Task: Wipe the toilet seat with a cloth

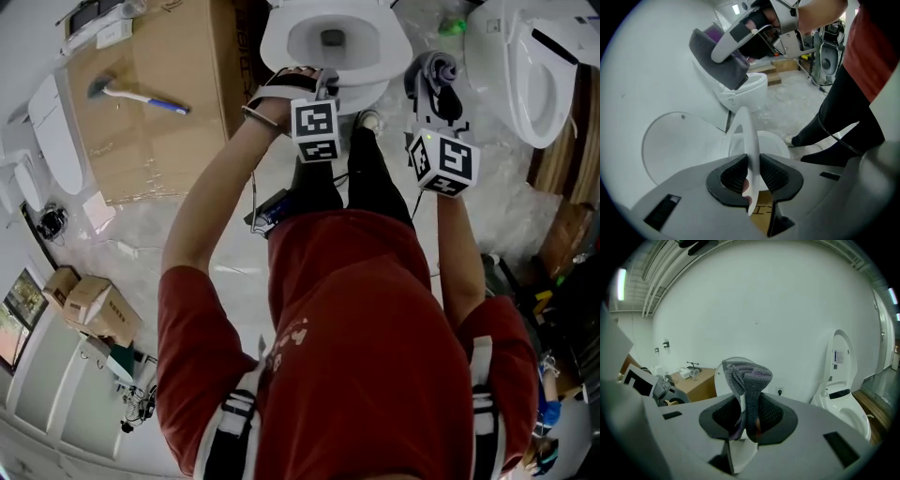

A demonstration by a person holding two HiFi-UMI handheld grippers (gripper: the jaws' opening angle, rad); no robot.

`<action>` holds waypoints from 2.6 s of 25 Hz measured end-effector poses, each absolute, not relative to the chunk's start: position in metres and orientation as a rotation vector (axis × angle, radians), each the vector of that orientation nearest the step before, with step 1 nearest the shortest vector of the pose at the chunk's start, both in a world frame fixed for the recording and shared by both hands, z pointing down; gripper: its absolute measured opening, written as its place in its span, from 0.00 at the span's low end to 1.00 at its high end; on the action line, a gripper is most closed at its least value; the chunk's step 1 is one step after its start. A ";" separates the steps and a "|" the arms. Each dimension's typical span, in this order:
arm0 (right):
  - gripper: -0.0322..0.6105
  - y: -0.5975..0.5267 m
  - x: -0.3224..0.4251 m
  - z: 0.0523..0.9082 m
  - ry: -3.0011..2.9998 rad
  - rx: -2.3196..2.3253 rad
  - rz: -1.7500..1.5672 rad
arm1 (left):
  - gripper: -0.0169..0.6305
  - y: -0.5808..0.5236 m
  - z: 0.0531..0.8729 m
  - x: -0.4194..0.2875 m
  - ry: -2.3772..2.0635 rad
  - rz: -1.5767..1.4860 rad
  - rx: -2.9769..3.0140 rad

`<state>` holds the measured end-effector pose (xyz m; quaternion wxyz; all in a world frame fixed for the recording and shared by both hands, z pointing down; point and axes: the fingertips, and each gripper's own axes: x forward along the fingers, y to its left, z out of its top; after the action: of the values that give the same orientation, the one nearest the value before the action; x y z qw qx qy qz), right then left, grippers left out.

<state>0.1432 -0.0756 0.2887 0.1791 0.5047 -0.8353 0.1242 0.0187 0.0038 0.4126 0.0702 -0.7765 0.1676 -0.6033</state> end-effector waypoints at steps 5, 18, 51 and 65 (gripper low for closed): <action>0.20 -0.069 0.144 0.313 -2.341 1.394 0.369 | 0.19 0.032 0.446 0.025 0.410 -1.868 -2.409; 0.20 -0.061 0.139 0.385 -2.296 1.335 0.431 | 0.28 0.082 0.537 0.036 0.247 -1.955 -2.506; 0.20 -0.043 0.101 0.550 -2.309 1.150 0.422 | 0.26 0.111 0.722 0.047 0.238 -2.046 -2.667; 0.20 -0.111 0.078 0.571 -2.274 1.161 0.415 | 0.12 0.040 0.685 0.009 1.110 -1.617 -2.891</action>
<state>0.0777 -0.1105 0.5711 0.2740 0.4316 -0.8455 0.1543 0.0089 0.0399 0.6849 -0.1751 -0.8148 0.3128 -0.4556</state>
